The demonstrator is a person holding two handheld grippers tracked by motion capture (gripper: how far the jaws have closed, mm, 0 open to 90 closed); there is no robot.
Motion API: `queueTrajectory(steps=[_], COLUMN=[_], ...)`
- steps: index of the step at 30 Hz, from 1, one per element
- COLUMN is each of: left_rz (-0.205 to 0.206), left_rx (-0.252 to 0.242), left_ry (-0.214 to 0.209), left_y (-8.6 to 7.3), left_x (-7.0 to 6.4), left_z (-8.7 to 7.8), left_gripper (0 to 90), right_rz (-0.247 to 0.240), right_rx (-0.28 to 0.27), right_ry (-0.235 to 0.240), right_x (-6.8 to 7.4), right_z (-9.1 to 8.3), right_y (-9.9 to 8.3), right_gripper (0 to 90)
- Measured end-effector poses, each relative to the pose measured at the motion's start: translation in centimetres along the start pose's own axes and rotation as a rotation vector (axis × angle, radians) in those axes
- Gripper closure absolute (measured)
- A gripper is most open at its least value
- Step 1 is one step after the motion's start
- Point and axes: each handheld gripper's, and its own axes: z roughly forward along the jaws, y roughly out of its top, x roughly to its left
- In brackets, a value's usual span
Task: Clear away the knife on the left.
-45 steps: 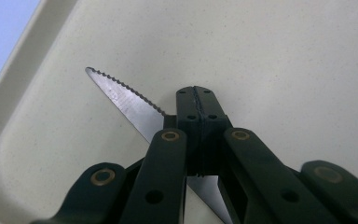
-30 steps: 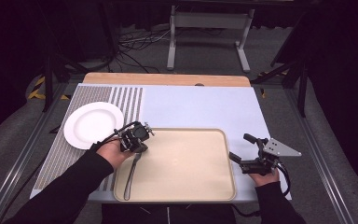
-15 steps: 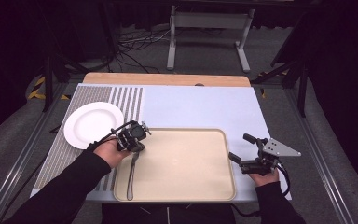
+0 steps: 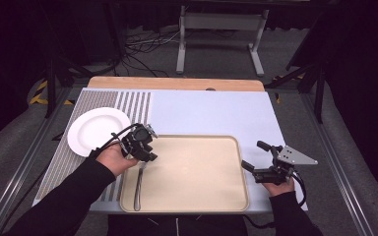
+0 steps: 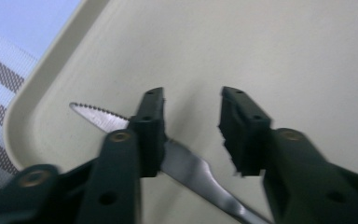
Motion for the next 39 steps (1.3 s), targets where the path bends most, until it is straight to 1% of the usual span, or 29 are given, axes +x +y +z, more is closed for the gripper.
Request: queueTrajectory(steps=[2, 4, 5, 6, 7, 9, 11, 12, 13, 14, 15, 16, 18, 20, 21, 23, 24, 25, 26, 28, 30, 31, 32, 33, 34, 35, 36, 38, 39], left_rz=[-0.01, -0.017, -0.018, -0.02, -0.026, -0.032, -0.041, -0.044, -0.034, -0.034, -0.013, -0.013, -0.013, -0.021, -0.028, -0.041, -0.052, -0.07, -0.07, -0.105, -0.115, -0.104, -0.104, -0.089, -0.089, -0.108, -0.108, -0.148, -0.152], left_rx=[-0.066, -0.108, -0.119, -0.148, -0.169, -0.18, -0.247, -0.278, -0.309, -0.309, -0.379, -0.379, -0.43, -0.471, -0.49, -0.522, -0.536, -0.592, -0.592, -0.668, -0.722, -0.795, -0.795, -0.872, -0.872, -0.9, -0.9, -0.928, -0.929], left_ry=[-0.021, -0.02, -0.023, -0.034, -0.031, -0.035, -0.052, -0.057, -0.058, -0.058, -0.052, -0.052, -0.046, -0.056, -0.058, -0.028, -0.03, -0.026, -0.026, -0.039, -0.041, -0.01, -0.01, 0.043, 0.043, 0.024, 0.024, -0.02, -0.032], left_y=[-0.2, -0.6, -0.8, -1.1, -1.4, -1.6, -2.5, -2.9, -3.2, -3.2, -4.1, -4.1, -5.0, -5.7, -6.2, -7.1, -7.6, -8.7, -8.7, -10.0, -11.0, -12.1, -12.1, -13.0, -13.0, -13.9, -13.9, -14.5, -14.8], left_x=[0.0, 0.0, 0.0, -0.1, -0.1, -0.1, 0.0, -0.1, 0.0, 0.0, -0.1, -0.1, -0.2, -0.2, -0.2, 0.0, 0.1, 0.4, 0.4, 0.7, 1.0, 1.0, 1.0, 0.9, 0.9, 0.9, 0.9, 0.9, 1.0], left_z=[-1.0, -1.7, -2.0, -2.5, -2.9, -3.1, -4.1, -4.4, -4.7, -4.7, -5.1, -5.1, -5.5, -5.7, -5.7, -5.5, -5.4, -5.2, -5.2, -5.0, -4.8, -4.4, -4.4, -4.1, -4.1, -3.8, -3.8, -3.4, -3.4], left_gripper=[38.7, 26.3, 22.0, 20.2, 17.9, 14.2, 10.5, 6.7, 3.3, 0.2, 0.2, 0.1, 0.1, 0.1, 0.1, 0.4, 0.3, 0.3, 0.2, 0.4, 0.4, 0.3, 0.2, 0.2, 0.2, 0.2, 0.2, 0.2, 0.2], right_rz=[0.002, 0.0, 0.001, 0.004, 0.002, 0.001, 0.001, 0.002, 0.002, 0.002, 0.003, 0.003, 0.002, 0.004, 0.004, 0.006, 0.004, 0.006, 0.006, 0.006, 0.005, 0.005, 0.005, 0.002, 0.002, 0.001, 0.001, 0.006, 0.006], right_rx=[-0.003, -0.004, -0.003, 0.0, 0.0, 0.0, -0.001, -0.002, -0.002, -0.002, 0.0, 0.0, 0.0, 0.001, 0.001, 0.001, 0.0, 0.001, 0.001, 0.003, 0.004, 0.004, 0.004, 0.005, 0.005, 0.006, 0.006, 0.004, 0.004], right_ry=[-0.005, -0.005, -0.004, -0.003, -0.003, -0.002, -0.004, -0.005, -0.004, -0.004, -0.005, -0.005, -0.004, -0.004, -0.005, -0.005, -0.005, -0.005, -0.005, -0.006, -0.007, -0.007, -0.007, -0.006, -0.006, -0.006, -0.006, -0.007, -0.009], right_x=[0.0, 0.0, 0.0, 0.0, 0.0, 0.0, 0.0, 0.0, 0.0, 0.0, 0.0, 0.0, 0.0, 0.0, 0.0, 0.0, 0.0, 0.0, 0.0, 0.0, 0.0, 0.0, 0.0, 0.0, 0.0, 0.0, 0.0, 0.0, 0.0], right_z=[-0.1, -0.1, -0.1, -0.1, 0.0, 0.0, 0.0, -0.1, -0.1, -0.1, 0.0, 0.0, 0.0, 0.0, 0.0, 0.0, -0.1, -0.1, -0.1, 0.0, 0.0, 0.0, 0.0, 0.0, 0.0, 0.0, 0.0, 0.0, -0.1], right_y=[0.0, 0.0, -0.1, -0.1, -0.1, 0.0, -0.1, 0.0, 0.0, 0.0, -0.1, -0.1, -0.1, -0.1, -0.1, -0.1, -0.1, -0.1, -0.1, -0.1, -0.1, -0.1, -0.1, -0.1, -0.1, -0.2, -0.2, -0.1, -0.1], right_gripper=[3.4, 3.4, 3.4, 3.4, 3.4, 3.4, 3.4, 3.4, 3.4, 3.4, 3.4, 3.4, 3.4, 3.4, 3.4, 3.4, 3.4, 3.4, 3.4, 3.4, 3.4, 3.4, 3.4, 3.4, 3.4, 3.3, 3.3, 3.4, 3.4])
